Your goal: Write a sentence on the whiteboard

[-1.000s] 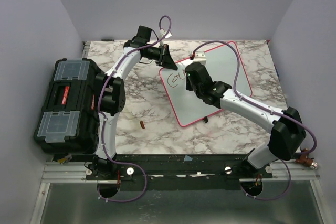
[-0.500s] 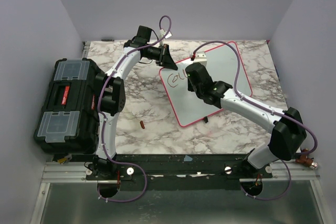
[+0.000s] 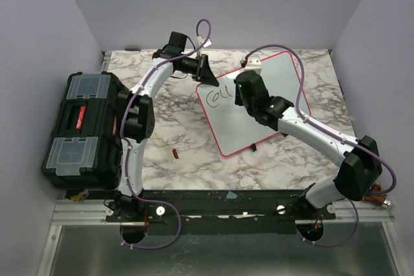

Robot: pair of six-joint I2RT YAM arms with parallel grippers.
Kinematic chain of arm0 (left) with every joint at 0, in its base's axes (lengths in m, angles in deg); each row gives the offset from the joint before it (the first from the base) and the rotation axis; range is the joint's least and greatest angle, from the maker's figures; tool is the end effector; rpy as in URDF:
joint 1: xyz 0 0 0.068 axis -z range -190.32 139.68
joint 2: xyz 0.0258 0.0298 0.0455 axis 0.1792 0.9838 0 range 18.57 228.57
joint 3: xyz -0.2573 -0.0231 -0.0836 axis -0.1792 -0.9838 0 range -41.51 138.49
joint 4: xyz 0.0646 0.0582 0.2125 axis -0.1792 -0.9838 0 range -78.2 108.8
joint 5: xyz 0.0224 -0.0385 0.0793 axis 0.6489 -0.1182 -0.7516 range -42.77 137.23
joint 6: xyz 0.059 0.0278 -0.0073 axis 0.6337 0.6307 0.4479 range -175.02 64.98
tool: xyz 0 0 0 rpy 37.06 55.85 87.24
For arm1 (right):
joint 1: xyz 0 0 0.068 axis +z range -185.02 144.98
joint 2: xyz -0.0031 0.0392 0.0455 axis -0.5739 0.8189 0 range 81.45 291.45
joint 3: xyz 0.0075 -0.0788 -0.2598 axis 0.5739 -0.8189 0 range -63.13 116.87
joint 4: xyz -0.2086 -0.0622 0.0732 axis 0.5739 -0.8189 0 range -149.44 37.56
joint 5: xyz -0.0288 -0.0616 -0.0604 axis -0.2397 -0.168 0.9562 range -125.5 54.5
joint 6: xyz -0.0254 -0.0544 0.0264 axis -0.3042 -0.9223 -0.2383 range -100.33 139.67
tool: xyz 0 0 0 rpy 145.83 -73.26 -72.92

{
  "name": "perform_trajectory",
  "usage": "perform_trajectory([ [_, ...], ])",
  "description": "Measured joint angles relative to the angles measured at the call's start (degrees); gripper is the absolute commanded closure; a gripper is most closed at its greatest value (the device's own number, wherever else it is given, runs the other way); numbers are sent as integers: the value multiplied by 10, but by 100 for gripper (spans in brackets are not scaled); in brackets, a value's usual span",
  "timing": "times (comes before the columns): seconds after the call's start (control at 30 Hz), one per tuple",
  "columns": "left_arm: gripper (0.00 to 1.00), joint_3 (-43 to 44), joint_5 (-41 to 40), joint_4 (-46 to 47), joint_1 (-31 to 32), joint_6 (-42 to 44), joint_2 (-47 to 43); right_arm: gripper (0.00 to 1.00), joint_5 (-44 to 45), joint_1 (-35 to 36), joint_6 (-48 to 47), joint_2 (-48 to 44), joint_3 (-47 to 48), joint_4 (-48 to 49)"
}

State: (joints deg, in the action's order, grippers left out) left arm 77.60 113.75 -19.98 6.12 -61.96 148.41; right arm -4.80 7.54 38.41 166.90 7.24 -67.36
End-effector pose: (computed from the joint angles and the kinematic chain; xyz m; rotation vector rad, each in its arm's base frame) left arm 0.4354 -0.1778 0.2629 0.7183 2.1660 -1.5905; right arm 0.2542 0.1975 0.3194 -0.1022 2.0145 0.1159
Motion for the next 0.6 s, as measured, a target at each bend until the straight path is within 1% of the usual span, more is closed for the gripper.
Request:
perform_trajectory([
  [0.23, 100, 0, 0, 0, 0, 0, 0, 99, -24, -26, 0, 5, 14, 12],
  [0.6, 100, 0, 1, 0, 0, 0, 0, 99, -61, -39, 4, 34, 28, 24],
])
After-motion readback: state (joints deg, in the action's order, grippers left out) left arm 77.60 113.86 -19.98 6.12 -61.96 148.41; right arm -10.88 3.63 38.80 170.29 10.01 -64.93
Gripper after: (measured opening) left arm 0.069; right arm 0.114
